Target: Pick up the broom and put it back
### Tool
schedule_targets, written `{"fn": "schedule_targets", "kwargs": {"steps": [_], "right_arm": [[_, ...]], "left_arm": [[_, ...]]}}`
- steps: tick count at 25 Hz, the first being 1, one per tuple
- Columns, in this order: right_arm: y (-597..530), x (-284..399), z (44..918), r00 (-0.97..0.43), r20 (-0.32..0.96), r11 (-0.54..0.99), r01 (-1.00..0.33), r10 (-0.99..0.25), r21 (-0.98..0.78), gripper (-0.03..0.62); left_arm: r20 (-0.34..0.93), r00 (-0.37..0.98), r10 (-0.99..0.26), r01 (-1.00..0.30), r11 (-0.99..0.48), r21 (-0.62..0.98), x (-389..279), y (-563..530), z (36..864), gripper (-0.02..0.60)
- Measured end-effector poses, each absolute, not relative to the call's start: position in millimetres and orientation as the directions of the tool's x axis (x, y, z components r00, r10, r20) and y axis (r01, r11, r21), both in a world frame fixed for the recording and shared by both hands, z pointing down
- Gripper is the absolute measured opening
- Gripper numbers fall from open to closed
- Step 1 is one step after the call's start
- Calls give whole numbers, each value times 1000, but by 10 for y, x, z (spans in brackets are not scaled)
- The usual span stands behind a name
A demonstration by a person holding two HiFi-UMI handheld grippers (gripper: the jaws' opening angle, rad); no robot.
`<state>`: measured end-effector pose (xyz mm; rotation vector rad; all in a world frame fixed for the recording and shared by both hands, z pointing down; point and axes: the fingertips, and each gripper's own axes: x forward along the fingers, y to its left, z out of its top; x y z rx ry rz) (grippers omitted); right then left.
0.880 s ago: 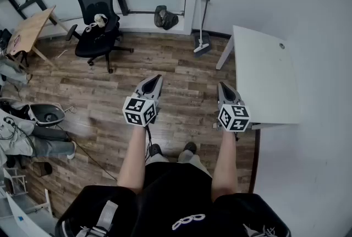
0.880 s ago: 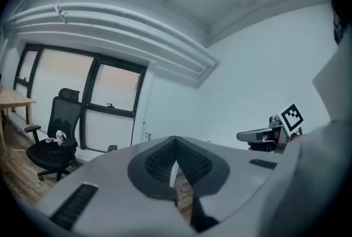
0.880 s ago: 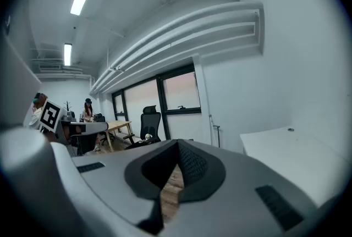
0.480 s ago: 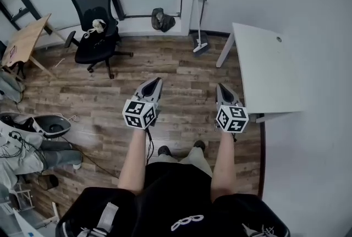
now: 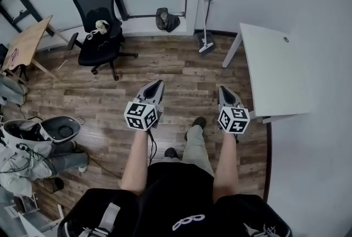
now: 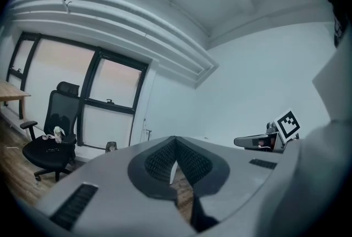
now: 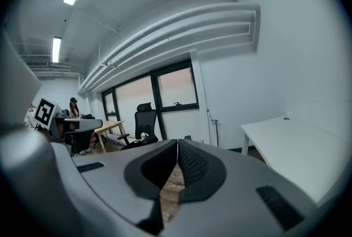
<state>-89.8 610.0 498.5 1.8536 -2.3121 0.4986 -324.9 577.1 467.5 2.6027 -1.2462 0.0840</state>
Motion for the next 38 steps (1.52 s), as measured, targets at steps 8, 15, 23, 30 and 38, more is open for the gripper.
{"fn": "schedule_targets", "kwargs": {"steps": [8, 15, 23, 30, 38], "right_arm": [[5148, -701, 4931, -236, 301, 192, -967, -924, -169, 25], [4180, -303, 4902, -257, 308, 220, -964, -916, -150, 25], [3405, 44, 4895, -292, 314, 249, -953, -903, -169, 25], [3004, 286, 4926, -324, 311, 282, -944, -894, -173, 25], [2731, 584, 4882, -345, 291, 302, -936, -892, -181, 25]], "left_arm": [[169, 637, -752, -770, -610, 190, -3068, 4843, 4628, 18], [177, 636, -751, -771, -613, 173, -2605, 3957, 4588, 18], [204, 618, -759, -786, -590, 184, -2245, 3272, 4646, 18], [210, 590, -780, -807, -561, 184, -2020, 2898, 4676, 18], [213, 585, -782, -811, -564, 157, -1671, 2647, 4609, 18]]}}
